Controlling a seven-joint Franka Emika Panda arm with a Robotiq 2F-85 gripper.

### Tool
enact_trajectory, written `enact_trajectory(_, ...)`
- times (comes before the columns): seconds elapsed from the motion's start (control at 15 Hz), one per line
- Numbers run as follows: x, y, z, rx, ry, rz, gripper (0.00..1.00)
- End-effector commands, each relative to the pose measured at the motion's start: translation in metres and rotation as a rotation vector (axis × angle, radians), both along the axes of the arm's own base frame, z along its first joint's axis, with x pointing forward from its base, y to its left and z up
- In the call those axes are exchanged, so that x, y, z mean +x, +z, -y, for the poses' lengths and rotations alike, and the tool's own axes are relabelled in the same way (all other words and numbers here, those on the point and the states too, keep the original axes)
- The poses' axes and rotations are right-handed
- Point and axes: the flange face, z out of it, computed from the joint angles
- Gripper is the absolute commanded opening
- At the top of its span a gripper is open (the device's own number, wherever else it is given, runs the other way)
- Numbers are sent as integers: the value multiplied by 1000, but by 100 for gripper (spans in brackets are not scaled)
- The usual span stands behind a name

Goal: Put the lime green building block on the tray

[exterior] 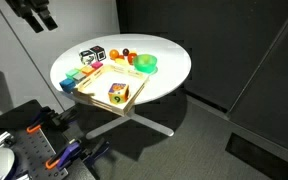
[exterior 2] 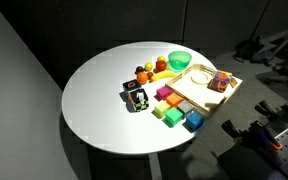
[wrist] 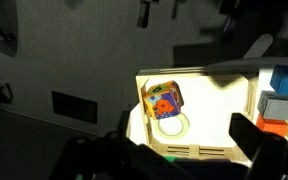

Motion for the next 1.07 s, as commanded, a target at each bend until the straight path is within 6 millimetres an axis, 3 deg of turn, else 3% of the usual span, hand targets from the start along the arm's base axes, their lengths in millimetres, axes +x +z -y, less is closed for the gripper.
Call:
enact_trajectory(0.0,0,-1,0,0,0,-6,100)
enact_trajectory(0.4,3,-3,0,-2,-3,-11,100)
enact_trajectory(0.73,23,-7,-4,27,6,-39,100)
enact_trajectory(1.0,44,-24,-12,50,23,-69,100)
